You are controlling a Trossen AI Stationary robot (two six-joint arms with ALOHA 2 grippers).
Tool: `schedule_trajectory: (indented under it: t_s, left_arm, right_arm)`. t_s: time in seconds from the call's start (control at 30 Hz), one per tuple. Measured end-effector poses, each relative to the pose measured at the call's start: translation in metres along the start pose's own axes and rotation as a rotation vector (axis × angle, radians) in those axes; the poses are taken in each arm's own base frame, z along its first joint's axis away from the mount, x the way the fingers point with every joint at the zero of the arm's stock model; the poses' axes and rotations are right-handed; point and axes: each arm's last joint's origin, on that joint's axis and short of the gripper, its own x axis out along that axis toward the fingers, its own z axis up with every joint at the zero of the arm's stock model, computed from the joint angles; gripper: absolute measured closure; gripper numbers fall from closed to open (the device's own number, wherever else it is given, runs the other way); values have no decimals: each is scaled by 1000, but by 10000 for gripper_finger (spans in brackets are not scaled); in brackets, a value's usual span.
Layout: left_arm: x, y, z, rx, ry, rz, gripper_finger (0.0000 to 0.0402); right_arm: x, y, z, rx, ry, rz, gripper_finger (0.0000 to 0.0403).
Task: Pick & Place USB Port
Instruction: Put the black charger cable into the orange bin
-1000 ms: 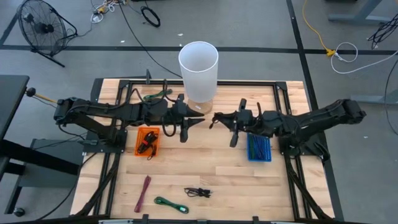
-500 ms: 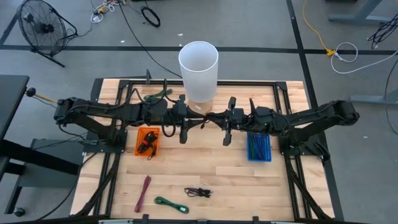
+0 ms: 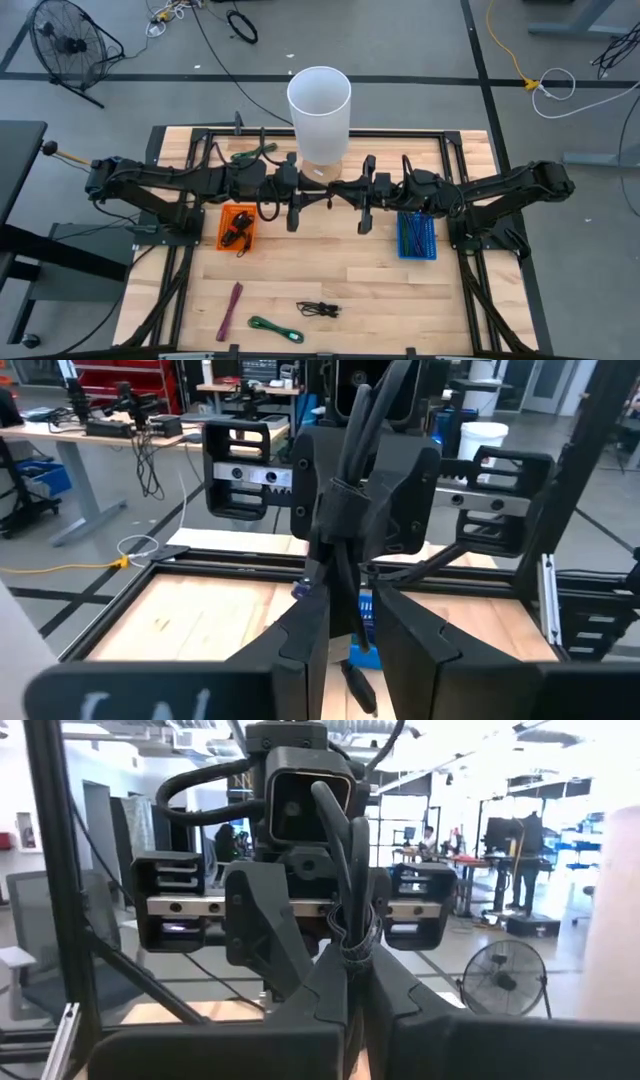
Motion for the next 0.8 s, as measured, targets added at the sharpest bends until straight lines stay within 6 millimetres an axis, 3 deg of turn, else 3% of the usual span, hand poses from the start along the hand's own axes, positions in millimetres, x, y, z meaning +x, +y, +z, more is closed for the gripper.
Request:
schedule_trajectory:
  t_s: [0.27,0.57,0.8]
  left_arm:
    - [2,4,-4,12,34,1,314]
    - [2,4,-4,26,37,-7,318]
    - [1,3,-4,35,43,-62,390]
  right_arm:
    - [-1,11,-3,23,34,40,401]
    - [-1,7,-3,4,34,14,401]
    - [0,3,-4,2,40,22,400]
